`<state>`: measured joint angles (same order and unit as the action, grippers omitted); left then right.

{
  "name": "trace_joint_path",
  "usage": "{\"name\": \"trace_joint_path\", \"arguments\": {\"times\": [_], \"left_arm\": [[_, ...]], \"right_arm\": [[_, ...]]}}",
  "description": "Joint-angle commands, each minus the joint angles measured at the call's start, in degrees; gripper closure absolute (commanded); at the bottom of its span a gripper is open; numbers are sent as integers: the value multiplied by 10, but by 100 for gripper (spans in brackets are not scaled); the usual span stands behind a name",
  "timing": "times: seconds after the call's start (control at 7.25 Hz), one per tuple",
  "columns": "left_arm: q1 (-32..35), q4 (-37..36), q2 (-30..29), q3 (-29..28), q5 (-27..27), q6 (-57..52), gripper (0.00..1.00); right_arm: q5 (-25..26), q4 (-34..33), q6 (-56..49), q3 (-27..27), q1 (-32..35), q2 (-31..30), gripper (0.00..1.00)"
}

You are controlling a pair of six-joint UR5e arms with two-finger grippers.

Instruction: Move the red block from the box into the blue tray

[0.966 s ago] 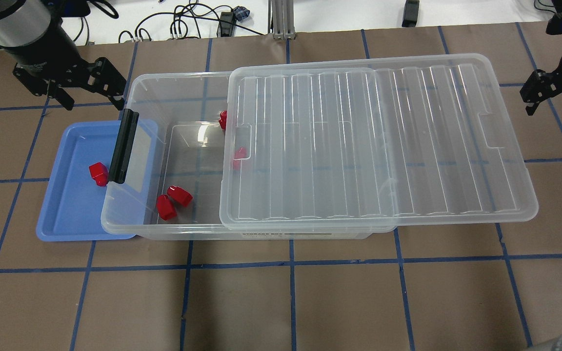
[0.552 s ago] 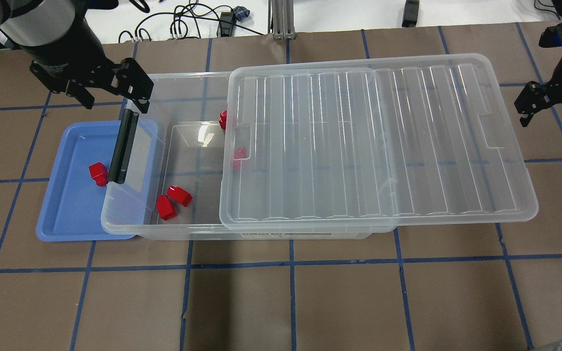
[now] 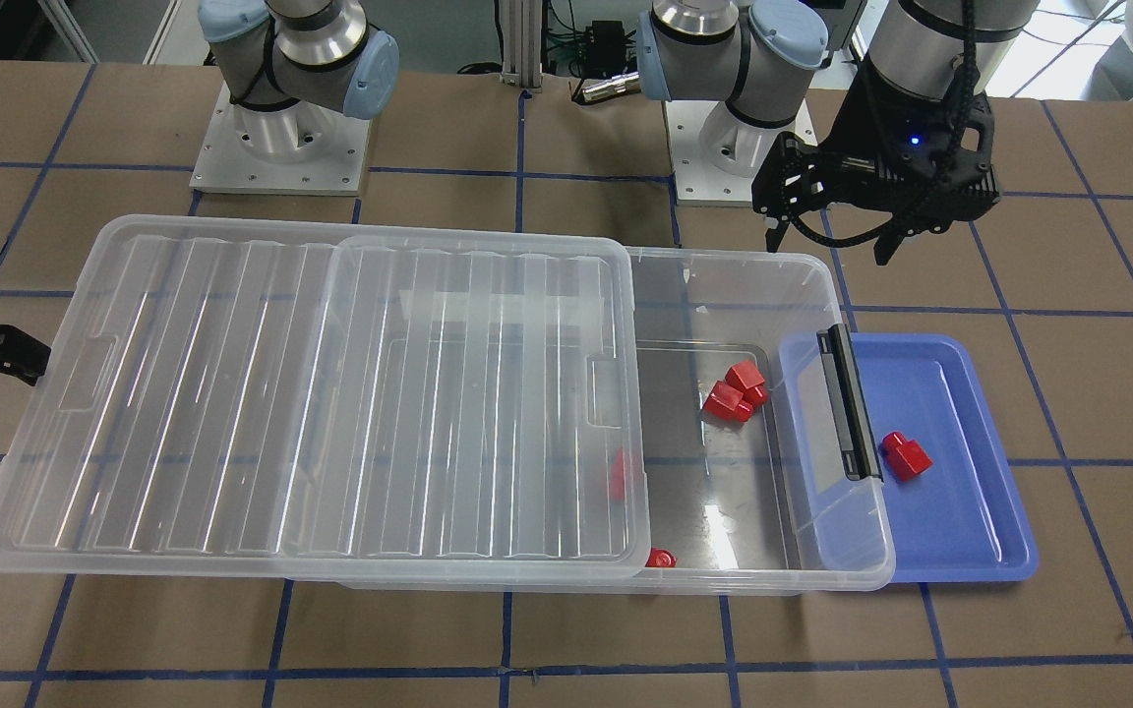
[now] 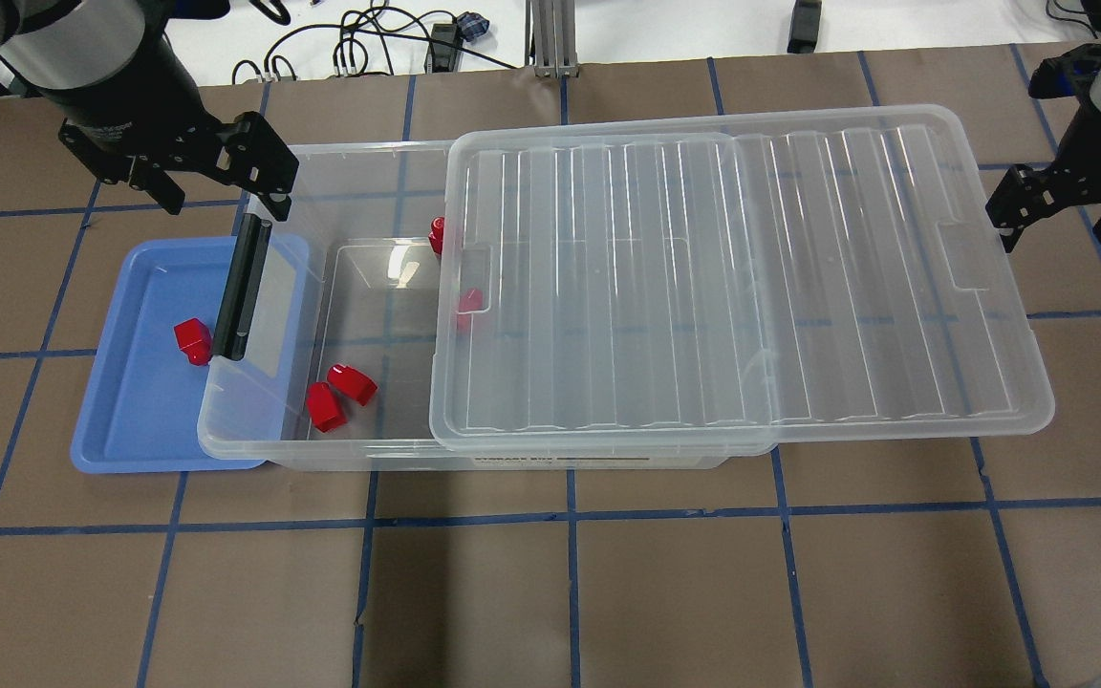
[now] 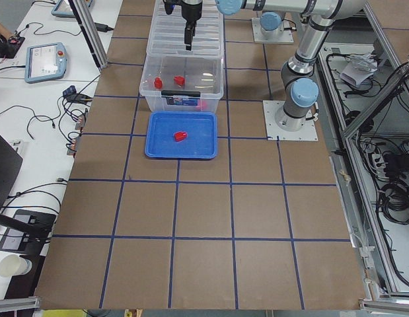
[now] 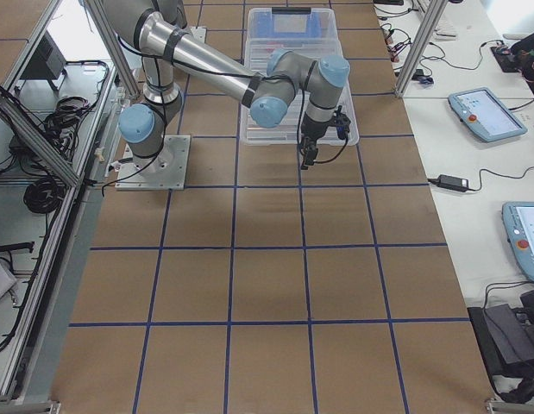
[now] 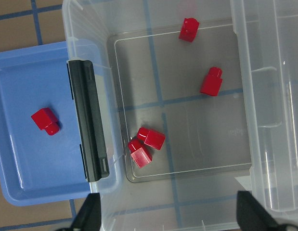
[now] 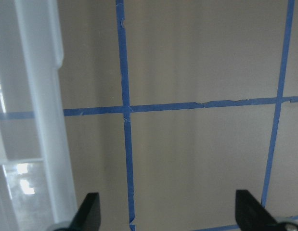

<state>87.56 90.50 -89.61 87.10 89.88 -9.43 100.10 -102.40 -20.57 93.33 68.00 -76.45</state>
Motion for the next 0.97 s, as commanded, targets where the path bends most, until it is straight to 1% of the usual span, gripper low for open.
{"name": "trace_joint_path", "arguments": {"times": [0.0, 0.28, 0.83], "left_arm": [[-2, 4, -9, -2, 0, 0, 0], [-2, 4, -14, -6, 1, 0, 0], [-1, 5, -16, -17, 2, -1, 0]], "right_arm": [[0, 0, 2, 0, 22, -2, 0], [-1, -2, 10, 0, 62, -2, 0], [-2, -4, 90, -1, 151, -2, 0]]}}
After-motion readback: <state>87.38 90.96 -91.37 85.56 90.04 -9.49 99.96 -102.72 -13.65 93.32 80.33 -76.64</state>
